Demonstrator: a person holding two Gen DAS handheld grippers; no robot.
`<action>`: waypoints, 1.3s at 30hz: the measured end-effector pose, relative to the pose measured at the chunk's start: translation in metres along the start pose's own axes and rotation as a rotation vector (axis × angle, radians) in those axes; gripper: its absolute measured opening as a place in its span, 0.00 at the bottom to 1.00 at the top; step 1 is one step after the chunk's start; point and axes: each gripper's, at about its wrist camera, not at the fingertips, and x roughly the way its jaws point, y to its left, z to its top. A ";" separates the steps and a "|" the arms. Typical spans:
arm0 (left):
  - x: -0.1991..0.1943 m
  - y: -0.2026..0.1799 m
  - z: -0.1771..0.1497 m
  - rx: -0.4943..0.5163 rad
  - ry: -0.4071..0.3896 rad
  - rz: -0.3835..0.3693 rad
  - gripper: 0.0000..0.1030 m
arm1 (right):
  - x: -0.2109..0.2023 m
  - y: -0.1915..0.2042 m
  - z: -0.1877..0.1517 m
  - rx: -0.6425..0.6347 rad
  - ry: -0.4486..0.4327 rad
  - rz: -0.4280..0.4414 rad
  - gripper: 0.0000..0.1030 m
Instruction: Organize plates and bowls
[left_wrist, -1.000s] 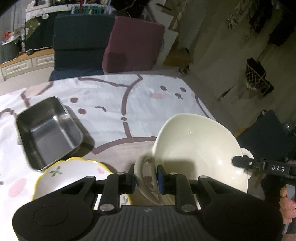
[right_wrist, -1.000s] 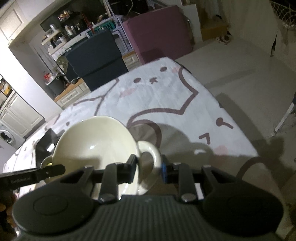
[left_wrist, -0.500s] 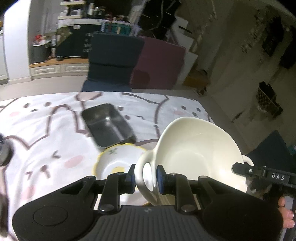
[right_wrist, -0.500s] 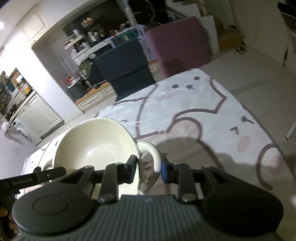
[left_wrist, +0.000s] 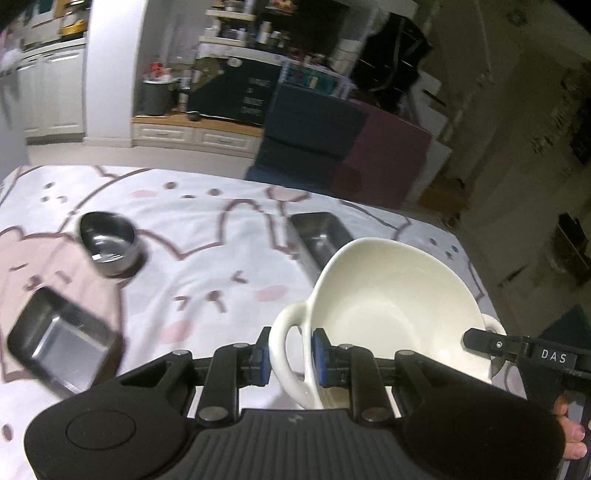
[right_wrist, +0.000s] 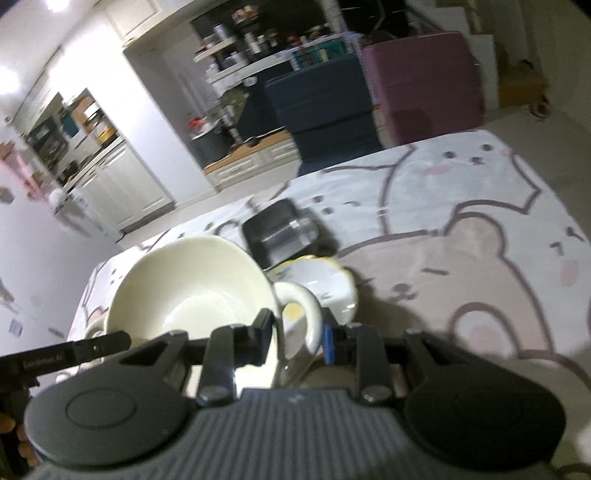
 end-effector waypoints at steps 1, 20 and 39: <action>-0.004 0.007 -0.002 -0.009 -0.004 0.008 0.23 | 0.003 0.009 -0.002 -0.011 0.007 0.007 0.31; -0.012 0.091 -0.052 -0.067 0.050 0.015 0.22 | 0.058 0.066 -0.036 -0.101 0.127 0.022 0.31; 0.033 0.125 -0.078 -0.151 0.129 0.003 0.26 | 0.083 0.085 -0.057 -0.178 0.217 -0.077 0.30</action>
